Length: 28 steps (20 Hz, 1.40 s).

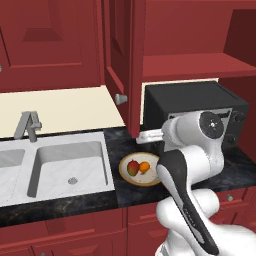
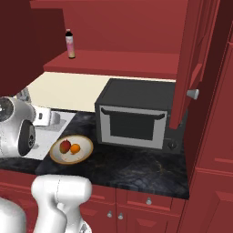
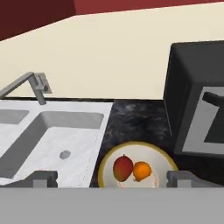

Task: Open the cabinet. Pick the mango and tangerine from the cabinet and place them into the bowl. Then close the cabinet.

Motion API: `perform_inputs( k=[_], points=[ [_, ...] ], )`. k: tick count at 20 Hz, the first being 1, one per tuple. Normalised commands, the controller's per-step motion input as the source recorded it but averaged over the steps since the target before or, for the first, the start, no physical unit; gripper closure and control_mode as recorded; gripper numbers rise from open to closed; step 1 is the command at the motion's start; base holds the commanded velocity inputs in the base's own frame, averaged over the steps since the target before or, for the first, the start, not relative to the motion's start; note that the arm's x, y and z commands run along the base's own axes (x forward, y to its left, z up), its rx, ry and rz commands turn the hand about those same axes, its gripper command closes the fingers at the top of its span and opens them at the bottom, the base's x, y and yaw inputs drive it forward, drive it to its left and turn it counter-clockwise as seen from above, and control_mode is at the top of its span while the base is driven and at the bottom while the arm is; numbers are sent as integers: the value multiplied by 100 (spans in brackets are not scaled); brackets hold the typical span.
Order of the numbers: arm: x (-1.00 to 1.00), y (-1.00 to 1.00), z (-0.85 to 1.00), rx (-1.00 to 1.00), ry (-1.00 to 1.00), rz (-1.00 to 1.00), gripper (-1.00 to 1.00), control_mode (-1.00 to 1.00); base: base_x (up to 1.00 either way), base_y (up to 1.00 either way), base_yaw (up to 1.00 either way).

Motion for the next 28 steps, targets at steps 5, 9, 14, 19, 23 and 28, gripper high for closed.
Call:
perform_inputs(
  k=[5, 9, 14, 19, 23, 28],
  points=[
    [-99, 0, 100, 0, -30, 0, -100, -100, 0, 0, 0],
    [-100, 0, 100, 0, -30, 0, -100, -100, 0, 0, 0],
    [-100, 7, 100, 0, -39, 0, -100, -100, 0, 0, 0],
    [-72, 52, 65, 0, -50, -1, -100, -100, 0, 0, 0],
    [-17, 77, 20, 0, -40, -4, -100, -100, 0, 0, 0],
    [32, 71, -4, 0, -18, -16, -100, -100, 0, 0, 0]
  ],
)
